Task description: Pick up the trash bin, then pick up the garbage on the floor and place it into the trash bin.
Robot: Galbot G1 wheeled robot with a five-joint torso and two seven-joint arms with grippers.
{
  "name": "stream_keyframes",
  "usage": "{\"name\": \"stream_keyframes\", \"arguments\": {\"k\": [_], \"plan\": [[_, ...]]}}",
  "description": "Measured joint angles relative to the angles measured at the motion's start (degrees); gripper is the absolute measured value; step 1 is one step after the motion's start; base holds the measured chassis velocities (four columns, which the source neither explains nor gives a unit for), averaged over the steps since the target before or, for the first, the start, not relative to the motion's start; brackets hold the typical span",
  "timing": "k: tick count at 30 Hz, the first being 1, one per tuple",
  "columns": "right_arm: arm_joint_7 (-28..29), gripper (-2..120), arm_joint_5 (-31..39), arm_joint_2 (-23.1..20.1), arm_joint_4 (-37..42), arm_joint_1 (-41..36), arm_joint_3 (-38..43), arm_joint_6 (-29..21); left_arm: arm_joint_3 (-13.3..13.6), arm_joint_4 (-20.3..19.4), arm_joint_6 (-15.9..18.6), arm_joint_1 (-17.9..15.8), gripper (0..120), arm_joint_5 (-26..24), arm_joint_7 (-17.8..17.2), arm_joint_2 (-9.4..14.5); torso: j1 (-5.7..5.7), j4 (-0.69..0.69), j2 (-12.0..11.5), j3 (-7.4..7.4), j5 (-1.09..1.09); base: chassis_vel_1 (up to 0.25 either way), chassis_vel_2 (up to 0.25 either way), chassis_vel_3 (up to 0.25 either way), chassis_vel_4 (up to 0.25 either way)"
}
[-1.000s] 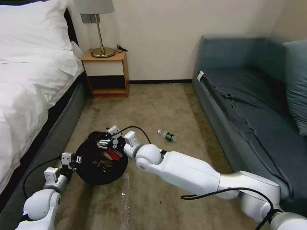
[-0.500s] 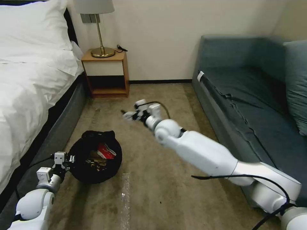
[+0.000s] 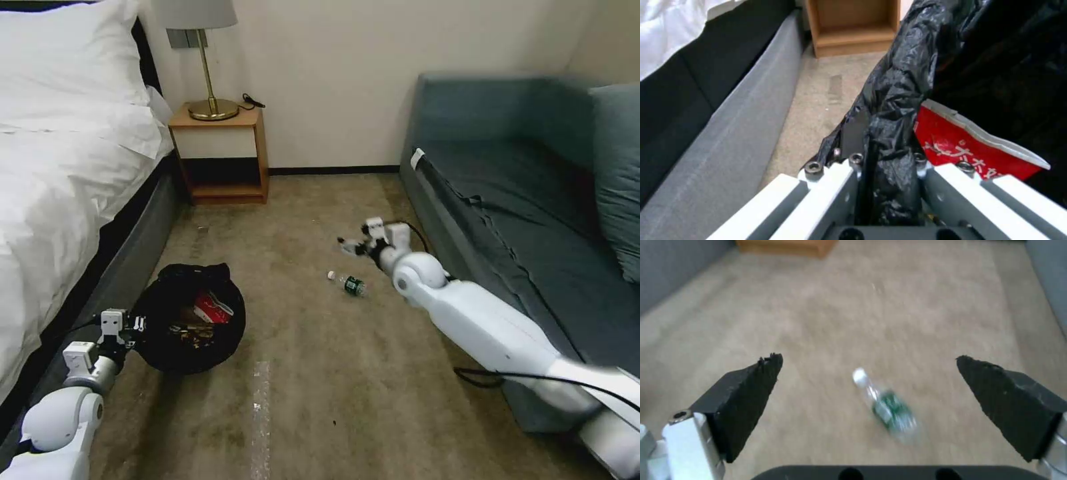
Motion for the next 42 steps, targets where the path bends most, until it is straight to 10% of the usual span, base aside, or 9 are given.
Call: {"name": "stream_keyframes", "arguments": {"k": [42], "plan": [[-5.5,100,-5.0,1.0,0.3,-14.0,11.5,1.1,-1.7,-1.6,-0.3,2.0,1,-3.0,0.1,1.6,0.0,0.01,0.0,0.0,-0.01,0.0,0.0,0.0,0.0]]}}
